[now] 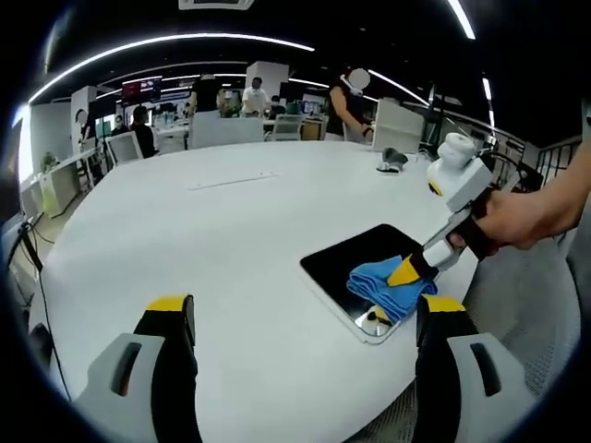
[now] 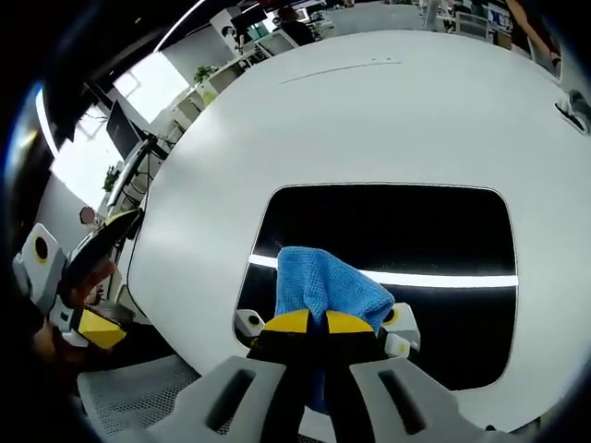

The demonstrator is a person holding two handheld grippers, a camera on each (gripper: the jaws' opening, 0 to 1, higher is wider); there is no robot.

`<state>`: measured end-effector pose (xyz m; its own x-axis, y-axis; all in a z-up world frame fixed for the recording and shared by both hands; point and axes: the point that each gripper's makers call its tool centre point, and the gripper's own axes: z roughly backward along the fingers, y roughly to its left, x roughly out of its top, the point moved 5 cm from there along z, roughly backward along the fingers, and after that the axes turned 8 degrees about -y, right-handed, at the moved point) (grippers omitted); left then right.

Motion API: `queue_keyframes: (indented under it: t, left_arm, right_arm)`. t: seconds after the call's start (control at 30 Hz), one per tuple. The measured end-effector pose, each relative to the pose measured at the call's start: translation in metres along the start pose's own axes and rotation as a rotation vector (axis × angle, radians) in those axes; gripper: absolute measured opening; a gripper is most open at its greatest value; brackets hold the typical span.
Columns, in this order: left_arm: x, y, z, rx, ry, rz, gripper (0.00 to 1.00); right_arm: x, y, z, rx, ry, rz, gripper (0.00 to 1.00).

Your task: Wipe the mirror surface with the cleaning cloth until all visible marks leave the cleaned area.

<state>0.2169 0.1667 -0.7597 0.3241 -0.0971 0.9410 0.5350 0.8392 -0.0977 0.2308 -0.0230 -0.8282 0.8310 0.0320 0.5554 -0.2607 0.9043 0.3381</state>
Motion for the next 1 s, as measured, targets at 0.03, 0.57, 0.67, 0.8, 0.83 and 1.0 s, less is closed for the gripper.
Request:
queue_keyframes:
  t: [0.03, 0.57, 0.67, 0.8, 0.83, 1.0]
  left_arm:
    - [0.0, 0.001, 0.0, 0.002, 0.0, 0.003, 0.99]
    - [0.001, 0.012, 0.008, 0.036, -0.02, 0.008, 0.99]
    - [0.001, 0.012, 0.009, 0.036, -0.019, 0.002, 0.99]
    - [0.002, 0.012, 0.009, 0.042, -0.023, -0.002, 0.99]
    - [0.002, 0.012, 0.009, 0.045, -0.025, -0.006, 0.99]
    - [0.002, 0.011, 0.009, 0.046, -0.02, -0.001, 0.99]
  right_arm:
    - [0.0, 0.002, -0.001, 0.003, 0.002, 0.004, 0.0]
    - [0.001, 0.012, -0.006, 0.025, 0.015, -0.013, 0.0]
    - [0.0, 0.017, -0.008, 0.044, 0.026, -0.012, 0.0]
    - [0.001, 0.018, -0.01, 0.052, 0.03, -0.037, 0.0]
    - [0.001, 0.019, -0.01, 0.052, 0.029, -0.038, 0.0]
    - [0.001, 0.023, -0.012, 0.058, 0.027, -0.048, 0.0]
